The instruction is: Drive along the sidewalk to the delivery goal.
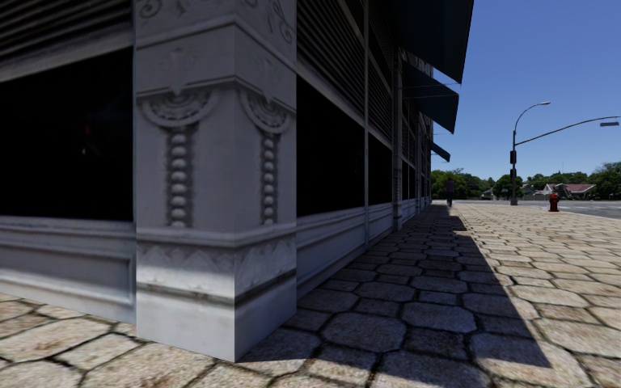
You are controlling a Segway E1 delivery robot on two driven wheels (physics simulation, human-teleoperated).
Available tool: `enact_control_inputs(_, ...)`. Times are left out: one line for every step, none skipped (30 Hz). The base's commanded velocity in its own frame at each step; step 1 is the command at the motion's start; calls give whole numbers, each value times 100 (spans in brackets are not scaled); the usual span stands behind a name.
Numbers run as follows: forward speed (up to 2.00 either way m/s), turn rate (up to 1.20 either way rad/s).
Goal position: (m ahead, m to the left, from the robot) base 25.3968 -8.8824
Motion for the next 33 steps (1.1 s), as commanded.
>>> enact_control_inputs(0,0)
enact_control_inputs(0,0)
enact_control_inputs(0,0)
enact_control_inputs(0,0)
enact_control_inputs(0,0)
enact_control_inputs(0,0)
enact_control_inputs(0,0)
enact_control_inputs(0,0)
enact_control_inputs(0,0)
enact_control_inputs(0,0)
enact_control_inputs(0,0)
enact_control_inputs(0,0)
enact_control_inputs(0,0)
enact_control_inputs(0,0)
enact_control_inputs(0,0)
enact_control_inputs(0,0)
enact_control_inputs(0,0)
enact_control_inputs(0,0)
enact_control_inputs(0,0)
enact_control_inputs(0,0)
enact_control_inputs(0,0)
enact_control_inputs(0,0)
enact_control_inputs(0,0)
enact_control_inputs(0,0)
enact_control_inputs(0,0)
enact_control_inputs(0,0)
enact_control_inputs(0,0)
enact_control_inputs(0,0)
enact_control_inputs(0,0)
enact_control_inputs(0,0)
enact_control_inputs(0,-2)
enact_control_inputs(0,-5)
enact_control_inputs(0,-6)
